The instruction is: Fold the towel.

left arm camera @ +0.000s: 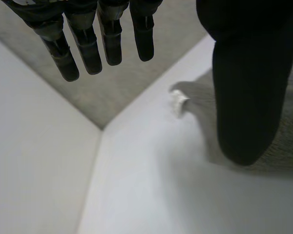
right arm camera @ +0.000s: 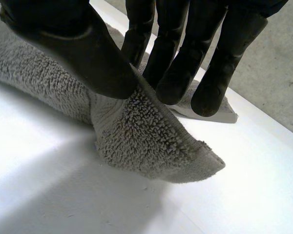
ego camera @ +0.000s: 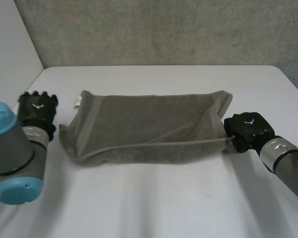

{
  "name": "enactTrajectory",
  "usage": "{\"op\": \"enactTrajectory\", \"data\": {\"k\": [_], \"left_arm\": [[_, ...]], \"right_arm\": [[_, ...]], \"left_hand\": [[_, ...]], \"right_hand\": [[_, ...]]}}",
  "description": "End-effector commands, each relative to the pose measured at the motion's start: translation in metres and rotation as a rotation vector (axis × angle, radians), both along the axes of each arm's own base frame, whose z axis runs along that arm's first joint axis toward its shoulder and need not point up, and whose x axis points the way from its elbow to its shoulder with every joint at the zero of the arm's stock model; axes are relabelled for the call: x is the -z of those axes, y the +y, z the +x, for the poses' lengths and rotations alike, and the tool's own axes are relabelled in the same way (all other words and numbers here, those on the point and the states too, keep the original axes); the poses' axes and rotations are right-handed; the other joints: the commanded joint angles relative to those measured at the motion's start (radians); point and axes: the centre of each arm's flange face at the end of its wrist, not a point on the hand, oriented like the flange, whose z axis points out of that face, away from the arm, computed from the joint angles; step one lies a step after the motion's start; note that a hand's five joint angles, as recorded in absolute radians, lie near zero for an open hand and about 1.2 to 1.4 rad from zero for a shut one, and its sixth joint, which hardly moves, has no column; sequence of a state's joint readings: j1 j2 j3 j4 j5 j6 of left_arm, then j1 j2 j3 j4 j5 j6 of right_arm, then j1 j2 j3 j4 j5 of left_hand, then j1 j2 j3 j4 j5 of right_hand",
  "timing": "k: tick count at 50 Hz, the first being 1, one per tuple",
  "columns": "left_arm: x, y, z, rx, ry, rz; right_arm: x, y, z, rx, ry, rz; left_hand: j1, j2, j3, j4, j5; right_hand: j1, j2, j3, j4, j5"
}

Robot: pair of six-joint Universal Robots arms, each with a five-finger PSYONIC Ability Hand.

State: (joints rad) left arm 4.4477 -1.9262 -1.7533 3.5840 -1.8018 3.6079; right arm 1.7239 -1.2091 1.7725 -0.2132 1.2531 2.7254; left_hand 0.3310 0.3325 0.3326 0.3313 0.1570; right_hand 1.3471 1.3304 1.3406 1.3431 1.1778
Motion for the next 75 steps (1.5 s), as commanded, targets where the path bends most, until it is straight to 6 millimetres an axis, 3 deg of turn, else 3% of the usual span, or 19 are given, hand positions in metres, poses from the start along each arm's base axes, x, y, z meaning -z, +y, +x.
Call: {"op": "enactTrajectory", "data": {"k": [1,9,17,20,25,30,37,44,50,58,64,67,68,69,72,74,75], "left_arm": [[-0.016,0.009,0.014,-0.025,0.037,-0.076],[-0.006,0.034,0.014,0.06,0.036,-0.037],[-0.008,0.07,-0.005,0.346,0.056,-0.015],[-0.006,0.076,-0.007,0.389,0.061,0.0],[0.01,0.096,-0.01,0.468,0.069,0.115],[0.02,0.1,-0.009,0.466,0.072,0.173],[0.043,0.096,-0.011,0.465,0.061,0.255],[0.056,0.077,-0.014,0.456,0.061,0.274],[0.058,0.067,-0.015,0.448,0.071,0.27],[0.055,0.056,-0.017,0.448,0.074,0.237],[0.056,0.052,-0.017,0.446,0.07,0.214],[0.058,0.052,-0.016,0.435,0.068,0.218],[0.059,0.051,-0.015,0.421,0.064,0.221],[0.058,0.051,-0.012,0.397,0.06,0.221],[0.056,0.051,-0.009,0.371,0.057,0.217],[0.043,0.053,-0.004,0.338,0.053,0.181],[0.043,0.053,-0.004,0.337,0.053,0.18]], "right_arm": [[0.0,0.001,0.001,-0.005,0.005,-0.001],[0.001,0.002,0.001,-0.007,0.005,0.0],[0.001,0.004,0.004,-0.017,0.006,0.003],[0.001,0.005,0.005,-0.019,0.006,0.005],[0.001,0.004,0.005,-0.019,0.005,0.002],[0.002,0.004,0.005,-0.019,0.006,0.003],[0.002,0.004,0.005,-0.019,0.006,0.005],[0.002,0.004,0.005,-0.019,0.006,0.005],[0.002,0.004,0.005,-0.019,0.006,0.005],[0.002,0.004,0.005,-0.019,0.006,0.003],[0.001,0.003,0.005,-0.017,0.005,-0.006],[0.001,0.003,0.004,-0.015,0.003,-0.008],[0.001,0.003,0.004,-0.015,0.003,-0.008],[0.0,0.002,0.005,-0.016,0.004,-0.012],[-0.005,0.001,0.003,-0.008,0.003,-0.026],[-0.011,-0.001,0.003,-0.008,-0.001,-0.041],[-0.021,-0.001,0.003,-0.008,-0.003,-0.067]], "left_hand": [[0.018,0.016,0.016,0.017,0.017],[-0.044,-0.046,-0.046,-0.044,-0.045],[-0.024,-0.025,-0.025,-0.024,-0.024],[-0.021,-0.022,-0.022,-0.021,-0.021],[-0.021,-0.022,-0.022,-0.021,-0.021],[-0.021,-0.022,-0.022,-0.021,-0.021],[0.006,0.004,0.004,0.005,0.005],[0.111,0.11,0.11,0.111,0.111],[0.194,0.192,0.192,0.193,0.193],[0.554,0.553,0.553,0.554,0.554],[0.658,0.656,0.656,0.657,0.657],[0.796,0.794,0.794,0.795,0.795],[0.955,0.954,0.954,0.955,0.955],[1.064,1.063,1.063,1.064,1.064],[1.065,1.064,1.064,1.065,1.065],[1.065,1.064,1.064,1.065,1.065],[1.065,1.064,1.064,1.065,1.065]], "right_hand": [[0.049,0.066,0.056,0.053,0.044],[0.049,0.066,0.056,0.053,0.044],[0.049,0.066,0.056,0.053,0.044],[0.049,0.066,0.056,0.053,0.044],[0.049,0.066,0.056,0.053,0.044],[0.049,0.066,0.056,0.053,0.044],[0.049,0.066,0.056,0.053,0.044],[0.049,0.066,0.056,0.053,0.044],[0.049,0.066,0.056,0.053,0.044],[0.049,0.066,0.056,0.053,0.044],[0.049,0.066,0.056,0.053,0.044],[0.049,0.066,0.056,0.053,0.044],[0.049,0.066,0.056,0.053,0.044],[0.049,0.066,0.056,0.053,0.044],[0.049,0.066,0.056,0.053,0.044],[0.049,0.066,0.056,0.053,0.044],[0.049,0.066,0.056,0.053,0.044]]}}
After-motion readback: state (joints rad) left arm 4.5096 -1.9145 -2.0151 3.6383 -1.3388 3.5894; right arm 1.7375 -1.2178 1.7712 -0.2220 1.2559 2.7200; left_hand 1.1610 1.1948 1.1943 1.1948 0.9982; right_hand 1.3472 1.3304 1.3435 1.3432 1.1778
